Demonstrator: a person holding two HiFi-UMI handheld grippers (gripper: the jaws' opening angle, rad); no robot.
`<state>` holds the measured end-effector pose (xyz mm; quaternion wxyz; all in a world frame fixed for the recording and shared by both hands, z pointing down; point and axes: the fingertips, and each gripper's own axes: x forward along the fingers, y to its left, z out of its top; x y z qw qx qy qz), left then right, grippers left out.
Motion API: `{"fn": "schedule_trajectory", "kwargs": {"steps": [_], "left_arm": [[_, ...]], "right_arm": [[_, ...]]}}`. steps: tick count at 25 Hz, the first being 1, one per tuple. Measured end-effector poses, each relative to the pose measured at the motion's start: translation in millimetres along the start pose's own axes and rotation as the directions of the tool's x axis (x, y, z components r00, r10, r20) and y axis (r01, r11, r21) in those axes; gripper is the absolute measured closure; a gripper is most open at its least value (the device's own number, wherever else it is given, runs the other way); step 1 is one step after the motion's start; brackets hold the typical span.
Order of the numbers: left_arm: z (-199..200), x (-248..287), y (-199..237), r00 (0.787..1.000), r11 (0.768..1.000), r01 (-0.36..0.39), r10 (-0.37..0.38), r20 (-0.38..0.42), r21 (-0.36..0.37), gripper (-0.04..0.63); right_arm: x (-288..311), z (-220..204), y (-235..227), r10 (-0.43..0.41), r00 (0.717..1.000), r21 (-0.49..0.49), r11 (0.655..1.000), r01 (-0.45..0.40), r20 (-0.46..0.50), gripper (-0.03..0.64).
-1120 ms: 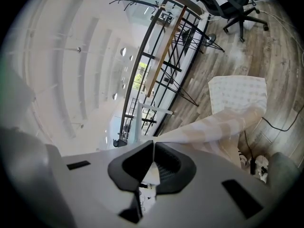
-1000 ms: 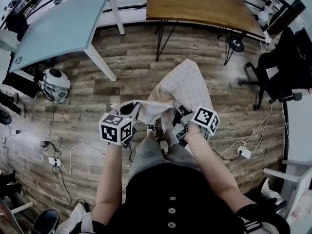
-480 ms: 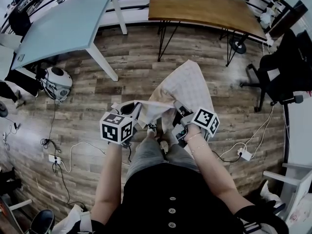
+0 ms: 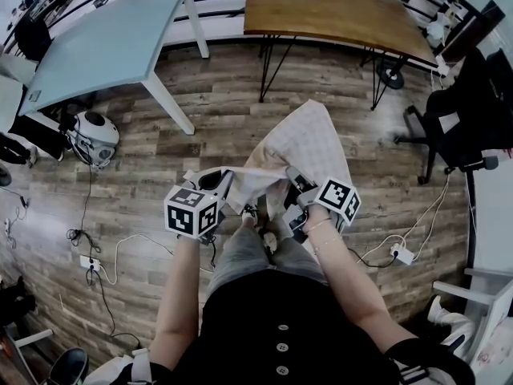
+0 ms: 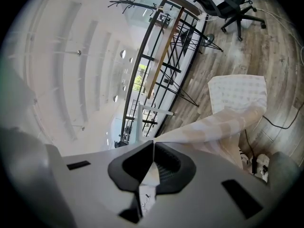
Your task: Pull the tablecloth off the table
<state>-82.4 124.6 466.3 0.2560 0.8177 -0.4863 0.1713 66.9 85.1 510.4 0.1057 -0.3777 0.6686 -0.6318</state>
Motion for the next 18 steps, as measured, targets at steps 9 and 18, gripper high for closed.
{"fn": "schedule_trajectory", "kwargs": {"steps": [9,18], "left_arm": [[-3.1,-2.0,0.9,1.0,1.0,-0.001,0.001,-0.001,-0.006,0.578],[-4.2,-4.8,-5.0,1.0,1.0,0.017,-0.017,0.006,0.011,0.577]], "right_arm": [[0.8,-2.1,0.4,0.004,1.0,-0.009,1.0,-0.004,-0.005,0.589],[-3.1,-2.2,-1.4,0.0,1.0,-0.016,1.0,0.0,-0.007,0.589]]}}
